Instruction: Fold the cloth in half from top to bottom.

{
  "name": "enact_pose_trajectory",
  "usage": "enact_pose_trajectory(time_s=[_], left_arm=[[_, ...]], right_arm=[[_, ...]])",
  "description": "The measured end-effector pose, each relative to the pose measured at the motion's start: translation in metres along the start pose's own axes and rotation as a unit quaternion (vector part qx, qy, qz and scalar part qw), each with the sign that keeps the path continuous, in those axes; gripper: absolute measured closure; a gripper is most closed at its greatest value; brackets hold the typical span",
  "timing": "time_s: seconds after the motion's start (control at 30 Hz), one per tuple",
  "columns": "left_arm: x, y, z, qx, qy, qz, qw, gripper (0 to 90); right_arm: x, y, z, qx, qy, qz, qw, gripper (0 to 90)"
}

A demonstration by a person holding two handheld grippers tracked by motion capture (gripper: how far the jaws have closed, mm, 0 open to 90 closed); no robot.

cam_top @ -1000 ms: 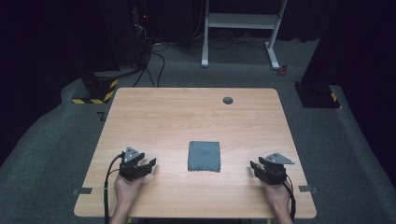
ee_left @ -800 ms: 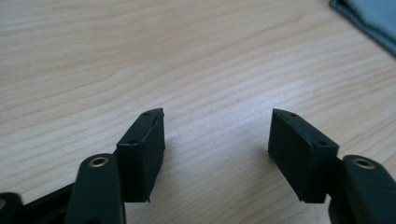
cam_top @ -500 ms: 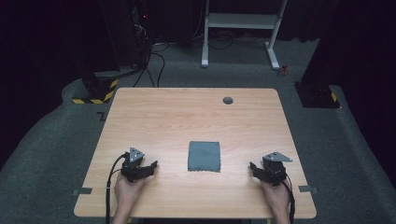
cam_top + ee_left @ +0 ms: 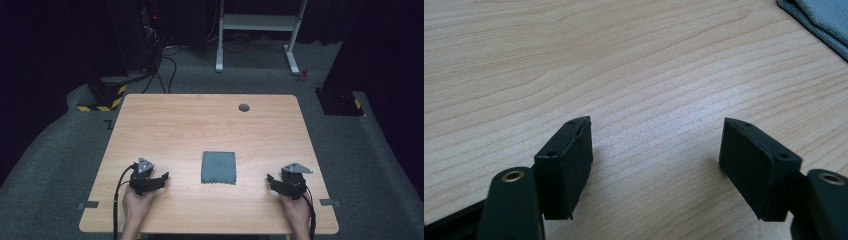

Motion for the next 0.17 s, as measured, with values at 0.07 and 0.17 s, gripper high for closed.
enact_pose_trajectory(time_s=[0.07, 0.17], left_arm=[[0.0002, 0.0001, 0.0008, 0.000, 0.000, -0.001, 1.0000, 29.3], [0.0002, 0.0002, 0.0009, 0.000, -0.001, -0.001, 1.0000, 29.1]], right_arm=[[0.0000, 0.0000, 0.0000, 0.000, 0.000, 0.000, 1.0000, 36.5], [0.0000, 0.0000, 0.0000, -0.001, 0.000, 0.000, 1.0000, 36.3]])
Point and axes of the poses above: each handheld gripper's, and its own axes: y roughly forward along the jaws, x roughly out of its underside, z roughly to its right, the point moved 9 cm from there along y, roughly forward along the jaws, and after that the axes turned 3 degrees about x, right-handed, at the moved point
